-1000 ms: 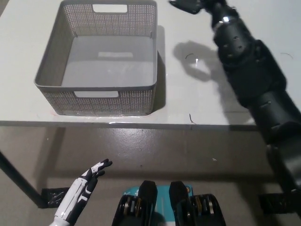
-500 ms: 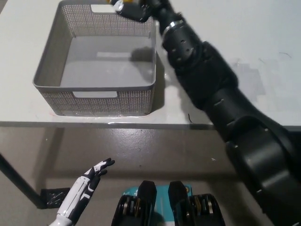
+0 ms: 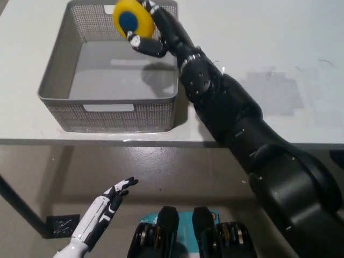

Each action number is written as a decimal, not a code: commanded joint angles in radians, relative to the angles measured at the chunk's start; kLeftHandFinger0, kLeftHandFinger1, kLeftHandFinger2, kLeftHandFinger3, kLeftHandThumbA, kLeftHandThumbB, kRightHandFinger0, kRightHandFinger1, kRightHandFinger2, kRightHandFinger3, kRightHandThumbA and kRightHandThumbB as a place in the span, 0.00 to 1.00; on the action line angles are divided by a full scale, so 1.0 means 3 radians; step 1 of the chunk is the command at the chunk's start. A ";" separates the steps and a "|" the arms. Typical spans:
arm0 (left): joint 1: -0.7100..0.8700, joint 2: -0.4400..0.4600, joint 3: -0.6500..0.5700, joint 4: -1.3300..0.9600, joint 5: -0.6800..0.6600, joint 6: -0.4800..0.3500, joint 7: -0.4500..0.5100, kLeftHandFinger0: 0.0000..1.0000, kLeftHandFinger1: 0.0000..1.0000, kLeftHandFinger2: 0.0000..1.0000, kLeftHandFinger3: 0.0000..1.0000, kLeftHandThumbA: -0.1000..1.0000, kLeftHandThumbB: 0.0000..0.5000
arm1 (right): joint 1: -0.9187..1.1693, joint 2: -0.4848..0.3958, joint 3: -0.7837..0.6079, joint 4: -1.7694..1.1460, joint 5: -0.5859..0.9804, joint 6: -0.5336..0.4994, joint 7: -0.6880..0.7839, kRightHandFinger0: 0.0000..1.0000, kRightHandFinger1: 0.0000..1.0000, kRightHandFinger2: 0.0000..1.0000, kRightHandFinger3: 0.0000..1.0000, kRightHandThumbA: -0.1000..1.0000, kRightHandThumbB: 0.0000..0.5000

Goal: Use the right hand to pick up a yellow duck toy and place it into a container on the left hand side

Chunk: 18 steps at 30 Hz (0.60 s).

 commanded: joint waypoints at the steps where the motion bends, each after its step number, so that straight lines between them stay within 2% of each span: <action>1: -0.0060 0.0011 -0.0019 -0.0049 0.0010 0.0034 -0.0060 1.00 1.00 1.00 1.00 1.00 0.78 | -0.0119 -0.0012 -0.0089 0.0001 0.0170 0.0007 0.0020 0.51 0.85 1.00 1.00 0.23 0.44; 2: -0.0062 0.0012 -0.0018 -0.0045 0.0006 0.0032 -0.0065 1.00 1.00 1.00 1.00 1.00 0.79 | -0.0115 -0.0040 -0.0077 -0.0015 0.0181 0.0004 0.0198 0.86 1.00 1.00 1.00 0.45 0.58; 3: -0.0070 0.0013 -0.0018 -0.0044 0.0007 0.0041 -0.0069 1.00 1.00 1.00 1.00 1.00 0.80 | -0.0119 -0.0065 -0.0050 -0.0025 0.0167 0.0017 0.0328 1.00 1.00 1.00 1.00 0.66 0.67; 5: -0.0077 0.0018 -0.0019 -0.0035 0.0023 0.0028 -0.0073 1.00 1.00 1.00 1.00 1.00 0.80 | -0.0131 -0.0110 0.0059 -0.0048 0.0088 0.0105 0.0537 1.00 1.00 1.00 1.00 0.89 0.80; 8: -0.0077 0.0019 -0.0014 -0.0054 0.0019 0.0054 -0.0084 1.00 1.00 1.00 1.00 1.00 0.81 | -0.0131 -0.0142 0.0120 -0.0111 0.0072 0.0223 0.0666 1.00 1.00 1.00 1.00 1.00 0.87; 10: -0.0076 0.0018 -0.0016 -0.0064 0.0020 0.0067 -0.0090 1.00 1.00 1.00 1.00 1.00 0.81 | -0.0115 -0.0160 0.0131 -0.0145 0.0085 0.0214 0.0692 1.00 1.00 1.00 1.00 1.00 0.85; 14: -0.0098 0.0020 -0.0020 -0.0031 0.0050 0.0053 -0.0091 1.00 1.00 1.00 1.00 1.00 0.81 | -0.0093 -0.0212 0.0129 -0.0230 0.0118 0.0203 0.0737 1.00 1.00 1.00 1.00 1.00 0.91; 17: -0.0111 0.0018 -0.0026 -0.0018 0.0055 0.0048 -0.0098 1.00 1.00 1.00 1.00 1.00 0.82 | -0.0084 -0.0261 0.0099 -0.0318 0.0157 0.0221 0.0777 1.00 1.00 1.00 1.00 1.00 0.91; 18: -0.0111 0.0020 -0.0031 -0.0030 0.0047 0.0071 -0.0110 1.00 1.00 1.00 1.00 1.00 0.81 | -0.0064 -0.0295 0.0079 -0.0406 0.0176 0.0249 0.0797 1.00 1.00 1.00 1.00 1.00 0.82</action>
